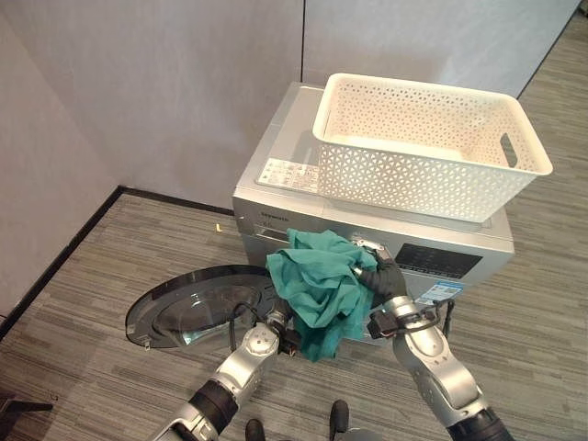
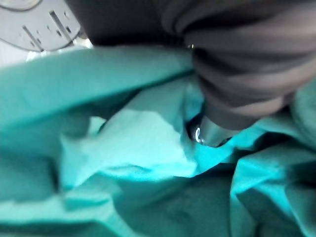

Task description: Grab the laundry basket,head to the washer,open it,put in the laundry and shut it.

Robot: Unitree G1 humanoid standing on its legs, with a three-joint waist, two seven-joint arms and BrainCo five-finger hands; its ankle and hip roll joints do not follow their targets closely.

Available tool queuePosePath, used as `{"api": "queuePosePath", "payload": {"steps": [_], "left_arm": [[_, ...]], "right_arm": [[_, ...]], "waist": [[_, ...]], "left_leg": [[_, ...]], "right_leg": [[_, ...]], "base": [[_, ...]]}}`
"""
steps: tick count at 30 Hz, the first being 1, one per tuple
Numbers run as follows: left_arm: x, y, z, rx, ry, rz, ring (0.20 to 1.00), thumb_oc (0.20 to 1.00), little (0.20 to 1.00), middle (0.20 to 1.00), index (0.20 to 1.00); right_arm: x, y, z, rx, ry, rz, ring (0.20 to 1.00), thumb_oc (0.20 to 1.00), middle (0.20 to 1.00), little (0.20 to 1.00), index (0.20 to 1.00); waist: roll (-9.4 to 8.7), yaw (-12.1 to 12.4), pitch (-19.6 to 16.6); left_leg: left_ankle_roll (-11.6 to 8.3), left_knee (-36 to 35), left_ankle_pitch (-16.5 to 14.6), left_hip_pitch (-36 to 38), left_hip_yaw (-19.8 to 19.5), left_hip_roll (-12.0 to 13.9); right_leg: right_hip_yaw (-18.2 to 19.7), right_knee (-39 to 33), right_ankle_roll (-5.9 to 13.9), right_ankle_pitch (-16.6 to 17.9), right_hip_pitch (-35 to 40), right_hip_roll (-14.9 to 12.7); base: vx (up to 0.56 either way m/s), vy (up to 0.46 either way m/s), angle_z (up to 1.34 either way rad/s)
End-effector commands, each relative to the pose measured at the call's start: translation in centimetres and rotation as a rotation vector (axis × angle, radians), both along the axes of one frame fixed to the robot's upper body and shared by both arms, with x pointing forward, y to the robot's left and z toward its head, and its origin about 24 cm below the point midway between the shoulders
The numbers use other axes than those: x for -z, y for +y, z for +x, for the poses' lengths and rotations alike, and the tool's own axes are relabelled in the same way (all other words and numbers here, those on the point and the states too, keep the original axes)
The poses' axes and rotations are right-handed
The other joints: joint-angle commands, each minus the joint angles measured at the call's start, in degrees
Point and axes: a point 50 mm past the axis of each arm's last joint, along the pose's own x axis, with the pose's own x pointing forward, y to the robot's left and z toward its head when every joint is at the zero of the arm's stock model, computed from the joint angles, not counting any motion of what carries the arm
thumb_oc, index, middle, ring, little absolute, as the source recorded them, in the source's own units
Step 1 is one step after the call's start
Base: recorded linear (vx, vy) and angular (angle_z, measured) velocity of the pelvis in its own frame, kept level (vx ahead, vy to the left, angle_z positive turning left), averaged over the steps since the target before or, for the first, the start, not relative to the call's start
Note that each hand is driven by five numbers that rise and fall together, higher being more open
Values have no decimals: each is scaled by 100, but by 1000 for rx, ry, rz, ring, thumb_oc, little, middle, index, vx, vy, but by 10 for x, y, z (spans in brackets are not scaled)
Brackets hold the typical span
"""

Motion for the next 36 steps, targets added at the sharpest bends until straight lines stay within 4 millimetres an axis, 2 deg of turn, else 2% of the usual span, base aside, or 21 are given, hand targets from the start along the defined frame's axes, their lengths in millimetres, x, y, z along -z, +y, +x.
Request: {"api": "queuePosePath", "payload": {"steps": [1,6,7,8,9,14,16,18,20,23,25,26,29,30,31,32,33,34,36], "left_arm": [[-22,2,16,-9,-150,-2,200,200,200,200,200],[-22,14,16,-53,-172,25,200,200,200,200,200],[-25,25,16,-78,-206,58,200,200,200,200,200],[-24,25,16,-78,-206,58,200,200,200,200,200],[-26,31,16,-91,-228,75,200,200,200,200,200],[-27,60,14,-181,-251,111,200,200,200,200,200],[-24,81,11,-264,-253,142,200,200,200,200,200],[-23,88,9,-287,-256,153,200,200,200,200,200],[-20,104,4,-342,-253,186,200,200,200,200,200],[-13,121,-5,-406,-223,193,200,200,200,200,200],[-4,127,-14,-428,-178,175,200,200,200,200,200],[-4,127,-14,-428,-178,175,200,200,200,200,200],[3,122,-19,-406,-148,153,200,200,200,200,200],[3,122,-19,-406,-148,153,200,200,200,200,200],[8,115,-21,-385,-125,139,200,200,200,200,200],[10,112,-22,-369,-116,138,200,200,200,200,200],[15,104,-22,-334,-92,135,200,200,200,200,200],[14,104,-21,-334,-92,135,200,200,200,200,200],[20,96,-24,-294,-61,124,200,200,200,200,200]], "right_arm": [[-27,-8,4,-4,-150,39,200,200,200,200,200],[-18,-12,1,-3,-112,35,200,200,200,200,200],[-9,-18,-3,-1,-78,-11,495,495,495,495,495],[-9,-18,-4,-1,-78,-12,705,705,705,705,705],[-5,-24,-7,1,-66,-46,1000,1000,1000,1000,1000],[13,-51,-22,23,16,-162,1000,1000,1000,1000,1000],[27,-67,-38,56,91,-207,1000,1000,1000,1000,1000],[32,-74,-45,68,121,-227,1000,1000,1000,1000,1000],[43,-89,-60,110,186,-259,1000,1000,1000,1000,1000],[63,-104,-77,161,294,-310,1000,1000,1000,1000,1000],[84,-115,-90,194,403,-368,1000,1000,1000,1000,1000],[84,-115,-90,194,403,-368,1000,1000,1000,1000,1000],[113,-119,-102,233,533,-381,1000,1000,1000,1000,1000],[113,-119,-102,233,533,-381,1000,1000,1000,1000,1000],[132,-119,-109,274,619,-348,1000,1000,1000,1000,1000],[141,-120,-113,314,665,-305,1000,1000,1000,1000,1000],[158,-118,-122,408,746,-157,1000,1000,1000,1000,1000],[158,-117,-122,408,745,-156,1000,1000,1000,1000,1000],[172,-115,-132,500,813,-14,1000,1000,1000,1000,1000]], "waist": [[16,-16,-122],[4,6,-139],[-1,3,-142],[-1,3,-145],[-7,3,-146],[-33,-25,-156],[-47,-69,-162],[-47,-90,-160],[-49,-141,-154],[-49,-191,-134],[-38,-234,-116],[-38,-229,-119],[-31,-241,-98],[-31,-241,-98],[-26,-256,-78],[-22,-264,-51],[-15,-290,-36],[-18,-290,-45],[0,-313,-24]], "left_leg": [[-315,27,-595,91,-93,490],[-325,27,-594,101,-99,488],[-327,27,-595,103,-103,488],[-327,27,-595,103,-103,488],[-331,27,-595,105,-102,487],[-343,27,-601,110,-95,484],[-352,27,-615,121,-73,482],[-355,27,-617,127,-65,480],[-367,27,-620,136,-45,480],[-372,27,-618,145,-23,486],[-368,27,-621,148,36,496],[-368,27,-622,146,42,497],[-356,27,-621,160,112,508],[-356,27,-621,160,112,508],[-350,27,-611,143,142,515],[-350,27,-620,159,155,521],[-358,27,-607,147,173,521],[-356,27,-594,126,173,517],[-367,27,-594,126,182,524]], "right_leg": [[102,3,307,-834,470,-222],[88,3,299,-846,496,-213],[86,3,301,-849,500,-215],[86,3,301,-849,500,-215],[80,3,307,-849,503,-214],[81,3,329,-843,498,-225],[100,3,337,-848,502,-222],[114,3,337,-851,505,-216],[118,3,346,-849,504,-212],[149,3,351,-839,489,-205],[214,3,370,-823,442,-206],[220,3,370,-822,437,-205],[280,3,383,-801,397,-211],[280,3,383,-801,397,-211],[324,3,386,-790,360,-207],[348,3,385,-796,367,-199],[375,3,389,-782,337,-190],[377,3,387,-772,316,-194],[386,3,384,-780,316,-185]], "base": [[0,0,0],[0,0,0],[0,0,0],[0,0,0],[0,0,0],[0,0,0],[0,0,0],[0,0,0],[0,0,0],[-13,-5,-3],[-27,-6,-9],[-11,-10,-20],[-6,-9,-23],[-14,-15,-9],[-5,-19,-16],[-2,-33,-17],[2,-22,-15],[1,-22,-4],[11,-28,-4]]}}
